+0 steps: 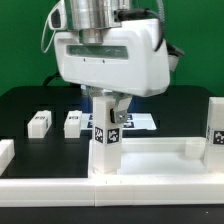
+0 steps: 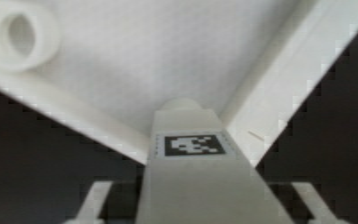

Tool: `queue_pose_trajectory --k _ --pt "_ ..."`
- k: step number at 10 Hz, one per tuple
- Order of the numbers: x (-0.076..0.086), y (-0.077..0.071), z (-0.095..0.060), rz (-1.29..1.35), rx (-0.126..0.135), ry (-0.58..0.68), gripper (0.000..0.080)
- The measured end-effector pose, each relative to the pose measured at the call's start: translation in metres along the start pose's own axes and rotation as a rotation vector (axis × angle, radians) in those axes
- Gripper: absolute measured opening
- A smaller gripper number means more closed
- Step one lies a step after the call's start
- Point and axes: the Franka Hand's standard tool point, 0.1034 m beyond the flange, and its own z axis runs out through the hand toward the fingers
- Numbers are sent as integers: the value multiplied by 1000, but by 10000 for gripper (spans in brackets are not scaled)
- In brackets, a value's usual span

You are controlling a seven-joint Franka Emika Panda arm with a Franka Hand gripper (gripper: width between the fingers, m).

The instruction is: Assemble desk

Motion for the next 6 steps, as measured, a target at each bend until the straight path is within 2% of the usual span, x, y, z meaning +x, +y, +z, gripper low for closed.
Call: queue_pose_trajectory --k 1,3,4,5,6 --pt "0 1 2 89 9 -2 292" --pt "-1 0 2 152 10 -5 292" --pt "0 1 2 26 6 1 367" --pt "0 1 2 -148 6 2 529" --pt "0 1 2 -287 4 2 529"
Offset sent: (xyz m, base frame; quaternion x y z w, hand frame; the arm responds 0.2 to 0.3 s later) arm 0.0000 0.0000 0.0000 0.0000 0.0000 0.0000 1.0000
